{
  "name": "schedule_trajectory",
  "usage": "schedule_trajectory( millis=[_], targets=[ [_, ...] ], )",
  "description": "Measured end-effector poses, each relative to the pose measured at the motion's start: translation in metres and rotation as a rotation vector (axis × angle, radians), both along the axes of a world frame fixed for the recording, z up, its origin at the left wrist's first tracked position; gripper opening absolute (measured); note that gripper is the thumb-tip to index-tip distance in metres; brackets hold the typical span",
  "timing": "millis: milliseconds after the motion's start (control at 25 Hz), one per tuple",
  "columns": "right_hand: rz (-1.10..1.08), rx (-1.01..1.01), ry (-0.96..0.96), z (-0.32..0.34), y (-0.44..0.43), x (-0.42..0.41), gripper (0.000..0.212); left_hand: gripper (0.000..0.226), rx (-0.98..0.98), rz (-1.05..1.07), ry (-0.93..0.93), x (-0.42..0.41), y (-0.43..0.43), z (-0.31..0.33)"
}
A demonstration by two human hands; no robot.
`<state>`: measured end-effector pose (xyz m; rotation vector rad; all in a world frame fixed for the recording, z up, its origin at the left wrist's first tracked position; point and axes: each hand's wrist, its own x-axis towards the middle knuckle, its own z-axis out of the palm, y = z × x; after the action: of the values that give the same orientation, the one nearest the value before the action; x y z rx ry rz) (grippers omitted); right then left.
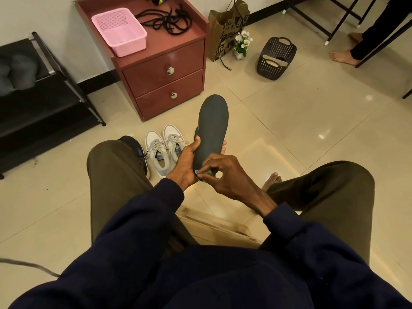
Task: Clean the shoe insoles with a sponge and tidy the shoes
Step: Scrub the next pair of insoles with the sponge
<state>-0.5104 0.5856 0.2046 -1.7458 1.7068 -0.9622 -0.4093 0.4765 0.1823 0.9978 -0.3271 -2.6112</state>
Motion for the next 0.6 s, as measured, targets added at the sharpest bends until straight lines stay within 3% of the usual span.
schedule_trajectory(
  millis=[200,280,440,600],
  targets=[
    [-0.269,-0.054,0.205,-0.013,-0.007,-0.023,0.006,0.049,-0.088,0.023,-0.022,-0.002,0.001,0.0],
    [-0.226,-0.063,0.228,-0.013,-0.003,-0.018,0.007,0.049,-0.083,0.027,-0.043,-0.003,0.002,0.0],
    [-0.075,-0.002,0.074,-0.005,0.0,-0.007,0.008,0.056,-0.046,0.004,-0.049,-0.001,0.0,-0.005],
    [-0.342,-0.06,0.25,-0.018,-0.009,-0.039,0.004,0.051,-0.092,-0.042,-0.074,-0.006,0.006,-0.01]
  ],
)
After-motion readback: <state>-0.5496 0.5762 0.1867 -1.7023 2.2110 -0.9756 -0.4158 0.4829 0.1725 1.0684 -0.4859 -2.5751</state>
